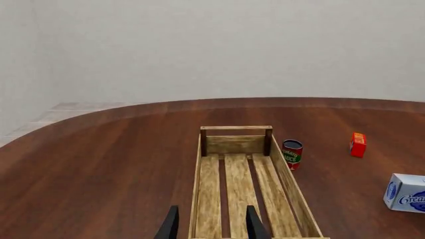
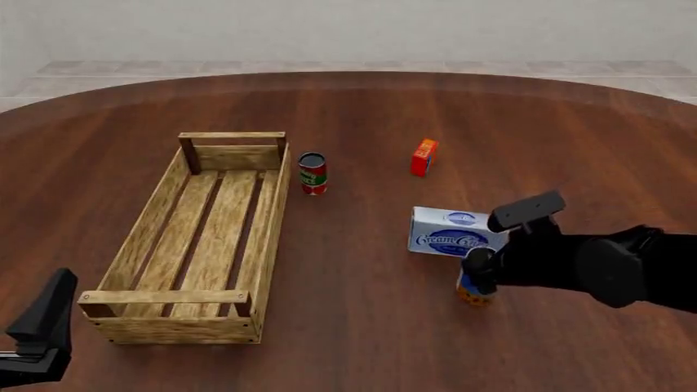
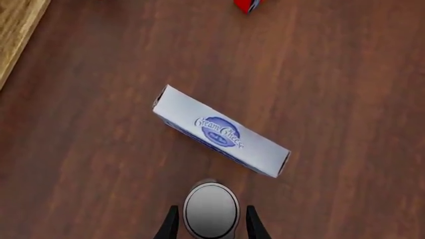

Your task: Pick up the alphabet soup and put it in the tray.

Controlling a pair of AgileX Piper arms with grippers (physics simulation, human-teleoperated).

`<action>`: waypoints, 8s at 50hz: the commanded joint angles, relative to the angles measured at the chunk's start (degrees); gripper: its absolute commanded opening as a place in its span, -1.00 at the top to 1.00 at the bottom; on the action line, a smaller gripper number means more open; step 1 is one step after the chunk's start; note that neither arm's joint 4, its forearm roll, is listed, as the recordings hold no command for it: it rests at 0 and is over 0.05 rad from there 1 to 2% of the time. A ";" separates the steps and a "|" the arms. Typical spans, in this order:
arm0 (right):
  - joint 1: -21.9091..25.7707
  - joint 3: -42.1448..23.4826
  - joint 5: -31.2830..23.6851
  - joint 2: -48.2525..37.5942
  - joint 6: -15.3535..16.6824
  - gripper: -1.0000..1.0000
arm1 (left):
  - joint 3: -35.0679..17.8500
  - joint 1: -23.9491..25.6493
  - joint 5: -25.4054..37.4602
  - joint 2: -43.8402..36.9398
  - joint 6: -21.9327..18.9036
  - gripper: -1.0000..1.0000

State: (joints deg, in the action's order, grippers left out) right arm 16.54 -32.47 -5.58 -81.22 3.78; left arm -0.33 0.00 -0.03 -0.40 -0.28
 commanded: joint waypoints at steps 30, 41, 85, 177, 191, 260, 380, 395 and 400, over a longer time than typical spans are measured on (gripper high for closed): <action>-0.65 0.38 3.97 -6.87 0.44 -1.00 | 0.00 0.00 0.00 0.00 0.00 -1.00; 0.30 -0.09 3.48 -6.22 0.00 1.00 | 0.00 0.00 0.00 0.00 0.00 -1.00; 4.31 -3.79 -10.01 9.16 0.31 1.00 | 0.00 -0.02 0.00 0.00 0.03 -1.00; 27.21 -36.75 -20.29 -3.95 -2.28 1.00 | 0.00 0.00 0.00 0.00 0.00 -1.00; 30.10 -42.27 -20.86 -8.80 -2.39 1.00 | 0.00 0.00 0.00 0.01 0.00 -1.00; 38.73 -64.50 -22.03 -27.30 -3.08 1.00 | 0.00 0.00 0.00 0.00 0.00 -1.00; 35.01 -82.38 -23.88 -53.72 -6.40 1.00 | 0.00 0.00 0.00 0.01 -0.03 -1.00; 34.88 -84.17 -24.62 -55.22 -6.58 1.00 | 0.00 0.00 0.00 0.00 -0.01 -1.00; 34.93 -84.40 -24.96 -55.33 -6.48 1.00 | 0.00 0.01 0.00 0.00 0.01 -1.00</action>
State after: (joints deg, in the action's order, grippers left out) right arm 51.50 -115.58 -30.09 -136.35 -1.67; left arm -0.33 0.01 -0.03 -0.40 -0.28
